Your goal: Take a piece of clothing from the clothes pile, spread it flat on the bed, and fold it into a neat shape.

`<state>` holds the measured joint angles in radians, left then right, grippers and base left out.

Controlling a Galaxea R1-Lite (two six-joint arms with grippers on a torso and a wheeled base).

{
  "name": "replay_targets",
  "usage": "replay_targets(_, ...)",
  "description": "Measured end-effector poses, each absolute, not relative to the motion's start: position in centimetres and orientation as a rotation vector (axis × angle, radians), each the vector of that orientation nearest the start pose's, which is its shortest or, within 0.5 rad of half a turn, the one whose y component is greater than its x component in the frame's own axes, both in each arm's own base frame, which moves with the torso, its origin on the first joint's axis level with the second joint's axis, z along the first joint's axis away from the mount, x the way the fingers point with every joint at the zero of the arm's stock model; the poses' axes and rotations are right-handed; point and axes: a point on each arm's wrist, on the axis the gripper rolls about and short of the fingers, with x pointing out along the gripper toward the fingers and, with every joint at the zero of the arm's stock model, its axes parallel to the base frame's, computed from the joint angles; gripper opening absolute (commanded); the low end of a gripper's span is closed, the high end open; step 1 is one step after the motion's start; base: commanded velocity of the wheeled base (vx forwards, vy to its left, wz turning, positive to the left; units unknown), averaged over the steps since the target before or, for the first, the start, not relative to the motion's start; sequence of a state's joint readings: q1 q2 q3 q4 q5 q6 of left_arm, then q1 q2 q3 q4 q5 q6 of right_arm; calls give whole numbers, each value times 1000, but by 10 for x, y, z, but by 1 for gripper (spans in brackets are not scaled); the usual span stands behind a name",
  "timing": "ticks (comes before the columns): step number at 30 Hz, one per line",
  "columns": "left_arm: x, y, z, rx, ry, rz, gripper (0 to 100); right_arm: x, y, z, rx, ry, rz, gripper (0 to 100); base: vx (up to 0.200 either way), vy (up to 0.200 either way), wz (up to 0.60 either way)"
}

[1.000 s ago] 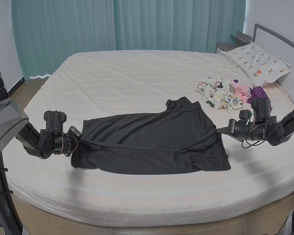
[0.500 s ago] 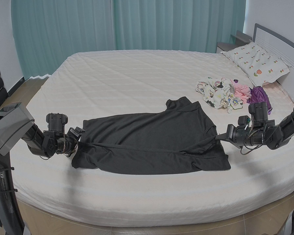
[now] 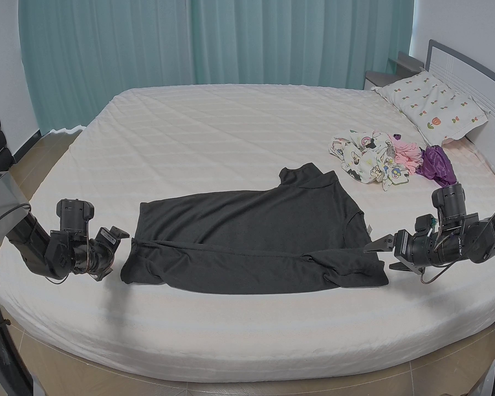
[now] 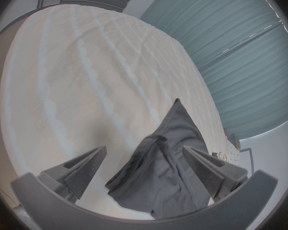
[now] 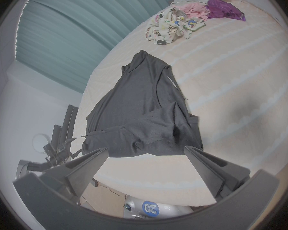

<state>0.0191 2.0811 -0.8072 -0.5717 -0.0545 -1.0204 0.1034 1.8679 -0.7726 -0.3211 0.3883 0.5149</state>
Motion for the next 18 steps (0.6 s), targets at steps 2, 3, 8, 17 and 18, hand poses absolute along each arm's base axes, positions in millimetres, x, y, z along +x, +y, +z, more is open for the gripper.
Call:
replay_targets(2, 337, 5, 49, -1008, 679, 321, 100, 302, 39, 94, 615, 883, 229, 100, 0, 0, 0)
replay_targets(3, 334, 5, 49, -1010, 681, 316, 100, 301, 39, 93, 628, 879, 218, 100, 0, 0, 0)
replay_targets(8, 320, 4, 48, -1022, 706, 308, 100, 294, 35, 87, 708, 814, 183, 100, 0, 0, 0)
replay_targets(17, 305, 1, 48, -1086, 734, 299, 100, 281, 28, 71, 818, 722, 161, 100, 0, 111, 0)
replay_targets(18, 304, 1, 48, -1092, 741, 293, 100, 280, 29, 68, 820, 731, 156, 100, 0, 200, 0)
